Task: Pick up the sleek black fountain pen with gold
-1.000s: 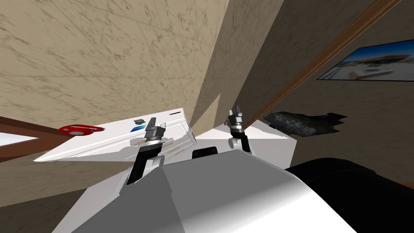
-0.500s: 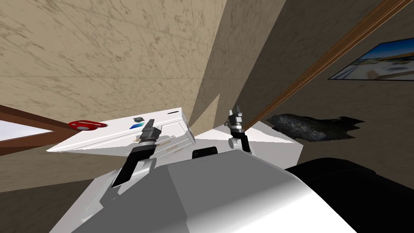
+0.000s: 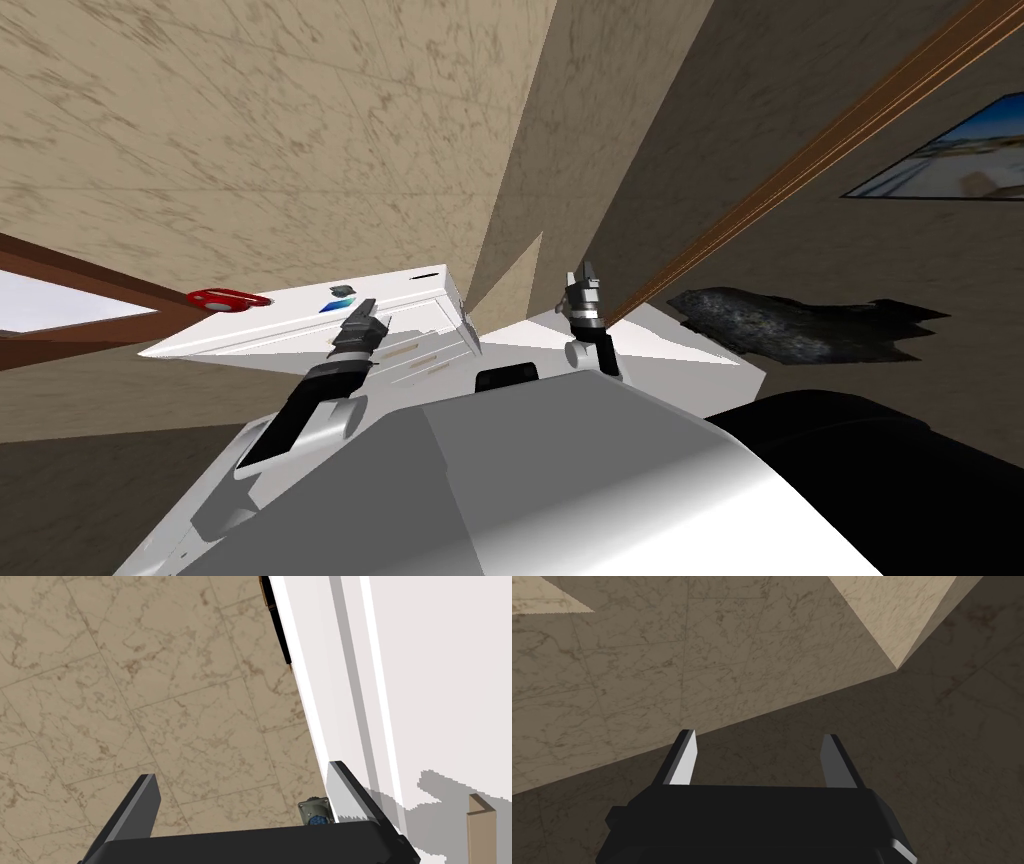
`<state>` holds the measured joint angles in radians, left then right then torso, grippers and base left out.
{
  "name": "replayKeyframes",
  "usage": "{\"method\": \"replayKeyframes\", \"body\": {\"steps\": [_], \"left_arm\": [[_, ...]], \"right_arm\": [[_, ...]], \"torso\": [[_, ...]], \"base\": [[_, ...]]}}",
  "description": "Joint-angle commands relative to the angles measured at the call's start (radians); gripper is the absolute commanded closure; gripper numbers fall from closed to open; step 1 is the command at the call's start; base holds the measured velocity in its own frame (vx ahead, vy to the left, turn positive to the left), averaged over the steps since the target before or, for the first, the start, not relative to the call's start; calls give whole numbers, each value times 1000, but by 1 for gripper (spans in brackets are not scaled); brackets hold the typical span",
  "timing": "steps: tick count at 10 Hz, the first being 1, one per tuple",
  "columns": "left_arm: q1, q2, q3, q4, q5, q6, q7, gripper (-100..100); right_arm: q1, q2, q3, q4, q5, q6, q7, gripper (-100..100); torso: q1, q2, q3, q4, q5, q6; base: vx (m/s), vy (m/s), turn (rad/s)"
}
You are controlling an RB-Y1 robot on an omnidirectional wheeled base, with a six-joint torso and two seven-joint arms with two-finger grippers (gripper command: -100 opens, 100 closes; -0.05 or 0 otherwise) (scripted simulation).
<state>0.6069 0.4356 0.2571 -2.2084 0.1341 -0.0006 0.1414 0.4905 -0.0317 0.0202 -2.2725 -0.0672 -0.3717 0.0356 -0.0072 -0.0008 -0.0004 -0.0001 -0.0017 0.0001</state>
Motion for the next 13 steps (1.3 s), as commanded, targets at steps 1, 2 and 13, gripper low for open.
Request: {"method": "replayKeyframes", "body": {"steps": [1,2,13], "left_arm": [[4,25,15,4,15,49,-2,-100],[6,66,46,14,46,77,-7,-100],[-2,254,173,68,189,380,-35,-100]], "right_arm": [[0,0,0,0,0,0,0,0],[0,0,0,0,0,0,0,0],[0,0,0,0,0,0,0,0]], "torso": [[0,0,0,0,0,0],[1,0,0,0,0,0],[2,-3,-2,-1,0,0]], "base": [[4,-93,65],[-3,-107,114],[16,-85,59]]}}
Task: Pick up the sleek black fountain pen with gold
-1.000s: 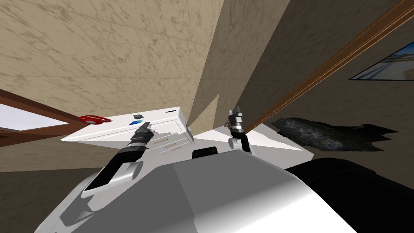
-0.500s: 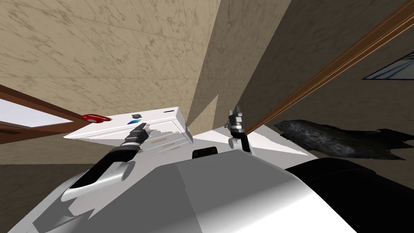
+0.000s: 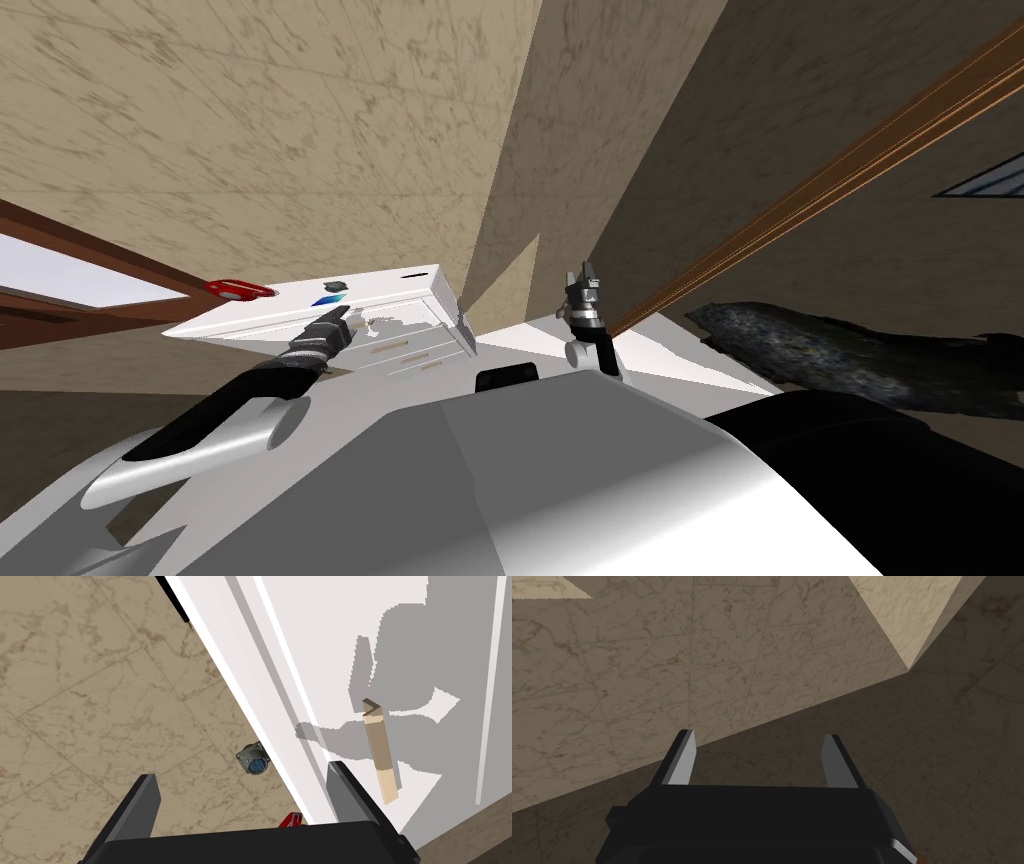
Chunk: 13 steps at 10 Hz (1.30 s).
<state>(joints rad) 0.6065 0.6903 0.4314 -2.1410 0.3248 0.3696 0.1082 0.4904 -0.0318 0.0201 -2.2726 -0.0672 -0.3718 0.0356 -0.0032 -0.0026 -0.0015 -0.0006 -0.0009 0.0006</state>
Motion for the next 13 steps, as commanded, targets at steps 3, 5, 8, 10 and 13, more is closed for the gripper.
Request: {"method": "replayKeyframes", "body": {"steps": [3,5,8,10,13], "left_arm": [[-15,92,62,35,80,106,-19,-100],[-15,92,62,35,80,155,-19,-100],[-25,137,93,54,122,230,-28,-100],[-35,181,123,73,166,291,-38,-100],[-47,225,152,93,211,369,-48,-100]], "right_arm": [[0,0,0,0,0,0,0,0],[0,0,0,0,0,0,0,0],[0,0,0,0,0,0,0,0],[0,0,0,0,0,0,0,0],[0,0,0,0,0,0,0,0]], "torso": [[-1,-1,-1,0,0,0],[-2,-3,-1,-1,-1,0],[0,-2,-1,-1,0,0],[1,-2,-1,0,0,0],[0,-3,-2,-1,0,0]], "base": [[36,-85,66],[36,-55,21],[38,-52,33],[40,-53,41],[55,-56,27]]}}
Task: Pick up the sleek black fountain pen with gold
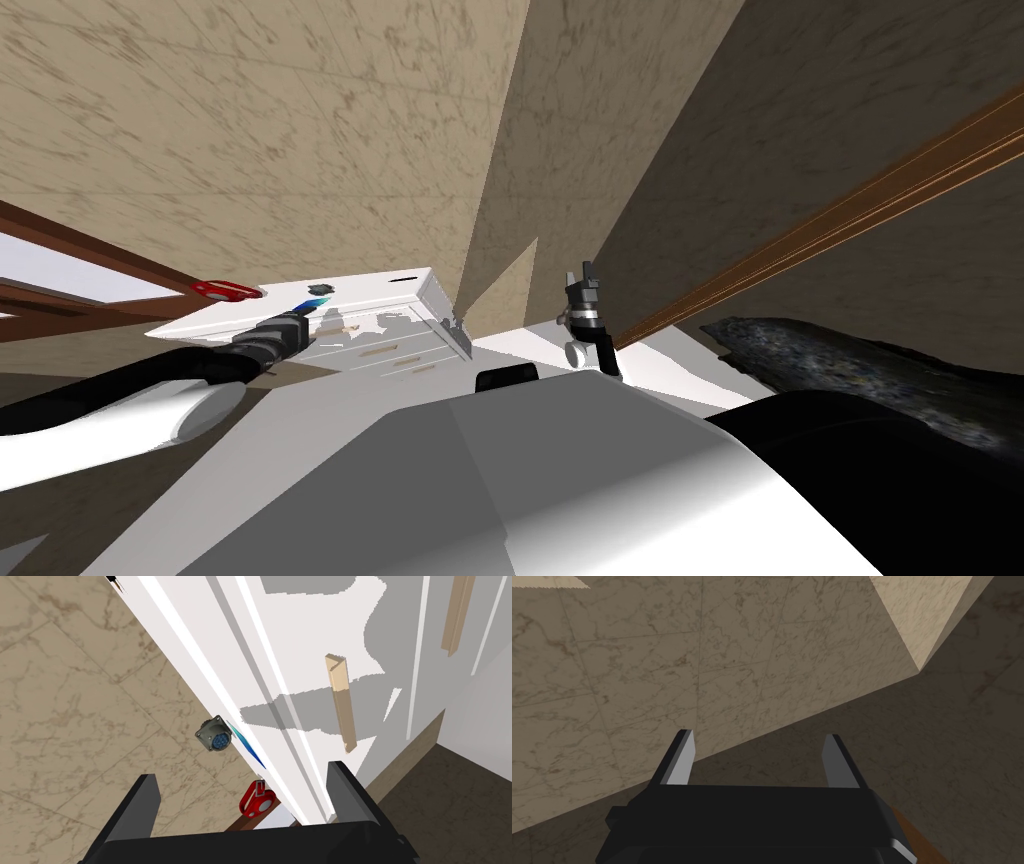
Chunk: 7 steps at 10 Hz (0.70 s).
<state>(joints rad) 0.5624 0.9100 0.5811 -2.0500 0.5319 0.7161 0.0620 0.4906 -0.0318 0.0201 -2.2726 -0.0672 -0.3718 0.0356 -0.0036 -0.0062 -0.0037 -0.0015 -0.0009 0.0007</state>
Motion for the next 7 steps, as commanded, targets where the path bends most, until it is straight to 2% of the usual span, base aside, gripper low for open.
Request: {"method": "replayKeyframes", "body": {"steps": [1,2,4,5,7], "left_arm": [[-3,5,2,2,4,35,-1,-100],[-17,46,30,23,50,73,-12,-100],[-17,46,30,23,50,112,-12,-100],[-31,86,56,45,97,149,-22,-100],[-31,86,56,45,97,188,-22,-100]], "right_arm": [[0,0,0,0,0,0,0,0],[0,0,0,0,0,0,0,0],[0,0,0,0,0,0,0,0],[0,0,0,0,0,0,0,0],[0,0,0,0,0,0,0,0]], "torso": [[0,0,0,0,0,0],[2,2,1,0,0,0],[0,0,0,0,0,0],[2,1,1,0,1,0],[1,-1,-1,0,0,0]], "base": [[29,-25,-3],[47,-57,27],[49,-41,16],[72,-48,17],[64,-33,12]]}}
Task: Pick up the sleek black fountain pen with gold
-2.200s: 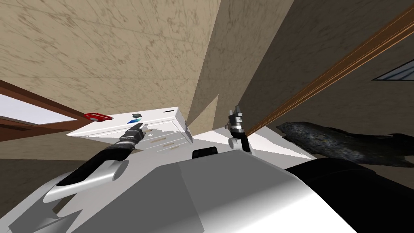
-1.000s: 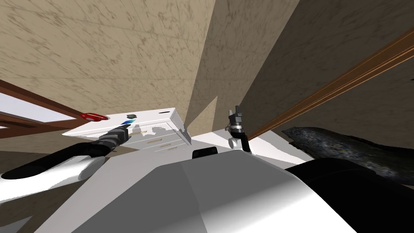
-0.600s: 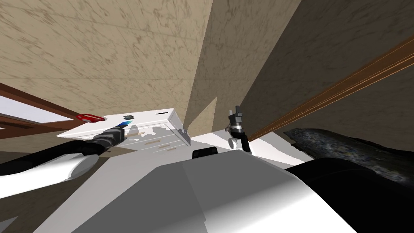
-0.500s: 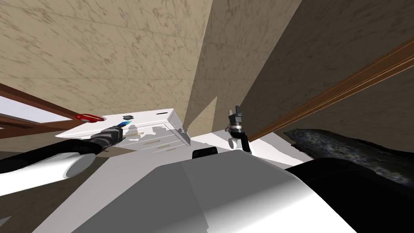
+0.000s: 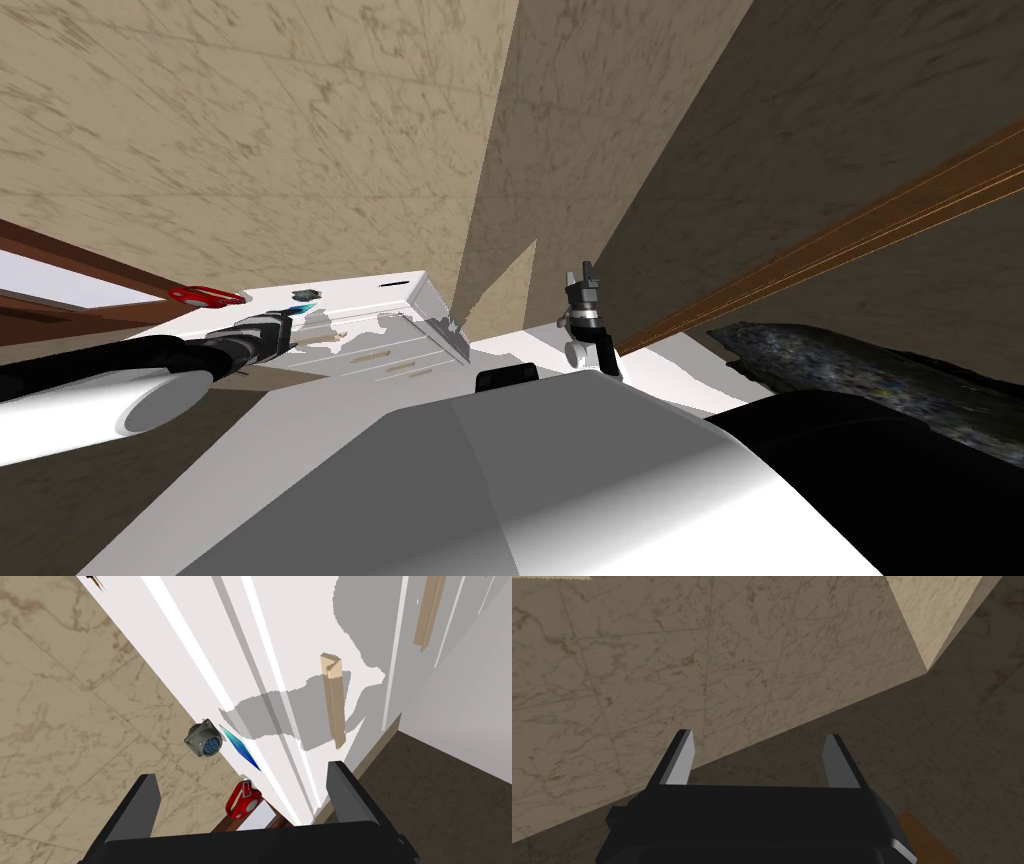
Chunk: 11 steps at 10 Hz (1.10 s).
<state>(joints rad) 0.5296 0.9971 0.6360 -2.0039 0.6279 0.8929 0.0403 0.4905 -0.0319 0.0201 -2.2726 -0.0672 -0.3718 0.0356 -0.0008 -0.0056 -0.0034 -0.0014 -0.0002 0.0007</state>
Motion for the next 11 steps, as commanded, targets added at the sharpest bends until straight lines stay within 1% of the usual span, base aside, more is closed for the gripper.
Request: {"method": "replayKeyframes", "body": {"steps": [1,2,3,4,6,7,8,9,10,11], "left_arm": [[-14,37,26,22,48,50,-11,-100],[-14,37,26,22,48,77,-11,-100],[-14,37,26,22,48,87,-11,-100],[-31,73,48,45,96,126,-22,-100],[-31,73,48,45,96,162,-22,-100],[-47,107,68,69,144,199,-33,-100],[-47,107,68,69,144,225,-33,-100],[-47,107,68,69,144,237,-33,-100],[-64,138,86,93,191,276,-44,-100],[-64,138,86,93,191,303,-44,-100]], "right_arm": [[0,0,0,0,0,0,0,0],[0,0,0,0,0,0,0,0],[0,0,0,0,0,0,0,0],[0,0,0,0,0,0,0,0],[0,0,0,0,0,0,0,0],[0,0,0,0,0,0,0,0],[0,0,0,0,0,0,0,0],[0,0,0,0,0,0,0,0],[0,0,0,0,0,0,0,0],[0,0,0,0,0,0,0,0]], "torso": [[0,0,0,0,0,0],[0,-2,-1,0,0,0],[-1,-2,-1,0,0,0],[0,0,0,0,0,0],[-1,-2,-1,0,0,0],[0,0,0,0,0,0],[0,-2,-1,0,0,0],[-1,-2,-1,-1,0,0],[0,0,0,0,0,0],[0,-2,-1,0,0,0]], "base": [[89,-22,14],[83,-41,10],[34,-30,1],[72,-45,7],[73,-34,5],[90,-27,-3],[95,-36,1],[41,-18,2],[87,-21,-9],[98,-33,-4]]}}
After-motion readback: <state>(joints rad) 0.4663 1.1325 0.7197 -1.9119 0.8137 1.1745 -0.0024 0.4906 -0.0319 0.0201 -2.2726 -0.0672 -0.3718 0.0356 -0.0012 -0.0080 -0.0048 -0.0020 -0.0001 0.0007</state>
